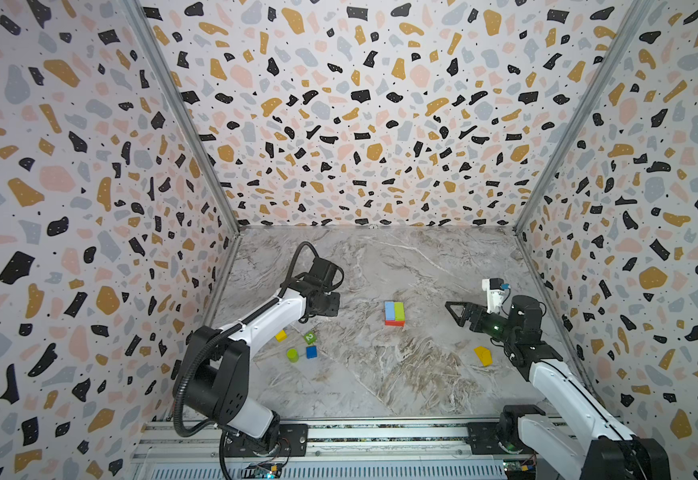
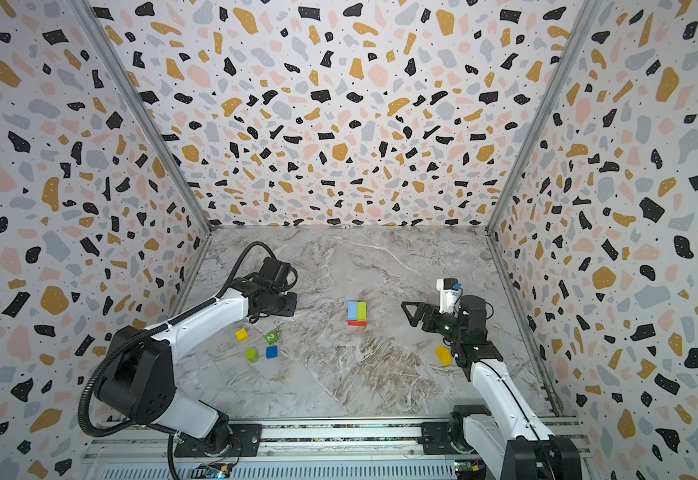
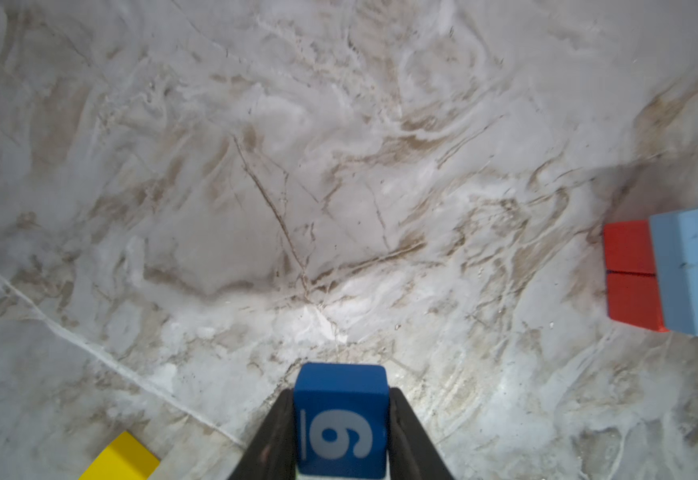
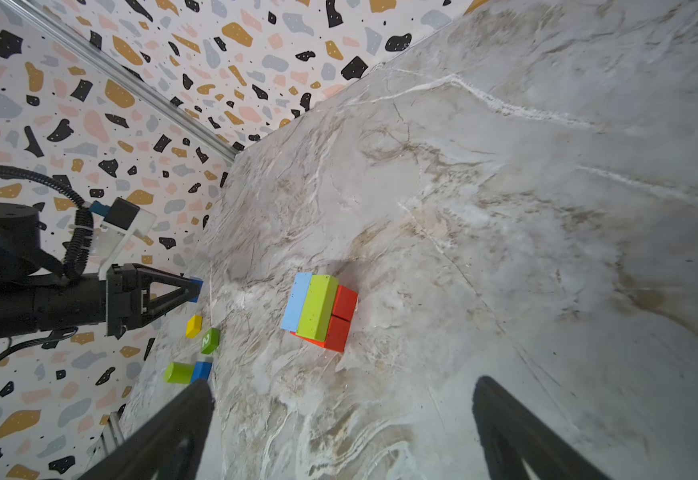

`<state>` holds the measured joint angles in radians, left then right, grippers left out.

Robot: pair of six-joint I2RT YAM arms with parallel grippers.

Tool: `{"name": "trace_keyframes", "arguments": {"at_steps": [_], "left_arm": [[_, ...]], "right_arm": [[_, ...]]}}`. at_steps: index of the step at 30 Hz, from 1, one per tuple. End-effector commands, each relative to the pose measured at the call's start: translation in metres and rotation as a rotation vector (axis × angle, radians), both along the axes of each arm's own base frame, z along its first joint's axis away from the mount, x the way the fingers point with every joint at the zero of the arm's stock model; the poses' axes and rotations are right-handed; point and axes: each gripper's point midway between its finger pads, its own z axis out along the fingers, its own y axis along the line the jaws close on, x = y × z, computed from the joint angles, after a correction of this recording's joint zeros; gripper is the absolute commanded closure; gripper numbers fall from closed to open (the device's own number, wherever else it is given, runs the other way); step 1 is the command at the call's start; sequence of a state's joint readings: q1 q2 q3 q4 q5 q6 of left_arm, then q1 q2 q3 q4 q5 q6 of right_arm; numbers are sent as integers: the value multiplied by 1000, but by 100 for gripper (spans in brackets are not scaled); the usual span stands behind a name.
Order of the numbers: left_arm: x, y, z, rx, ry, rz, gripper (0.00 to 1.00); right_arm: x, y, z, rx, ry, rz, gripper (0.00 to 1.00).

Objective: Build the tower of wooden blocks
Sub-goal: 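Lift the blue '6' cube with the left gripper, then carry the blue cube over the top of the block stack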

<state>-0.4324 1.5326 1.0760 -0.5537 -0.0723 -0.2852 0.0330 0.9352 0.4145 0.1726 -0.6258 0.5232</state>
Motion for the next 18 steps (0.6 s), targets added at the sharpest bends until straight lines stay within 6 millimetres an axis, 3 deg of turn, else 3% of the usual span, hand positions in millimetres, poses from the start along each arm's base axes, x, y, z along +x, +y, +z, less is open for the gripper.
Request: {"name": "trace_keyframes", "arguments": {"at_steps": [1, 10, 18], "left_arm": [[1, -17, 22, -45, -17, -14, 65], [7, -46, 40, -43, -31, -8, 67], [7, -85, 37, -72, -31, 25, 67]], "right_arm": [[4, -9, 2, 4, -11, -46, 1], [12, -29, -23, -12, 87, -143, 1], [11, -37, -28, -2, 123, -198, 1]]}}
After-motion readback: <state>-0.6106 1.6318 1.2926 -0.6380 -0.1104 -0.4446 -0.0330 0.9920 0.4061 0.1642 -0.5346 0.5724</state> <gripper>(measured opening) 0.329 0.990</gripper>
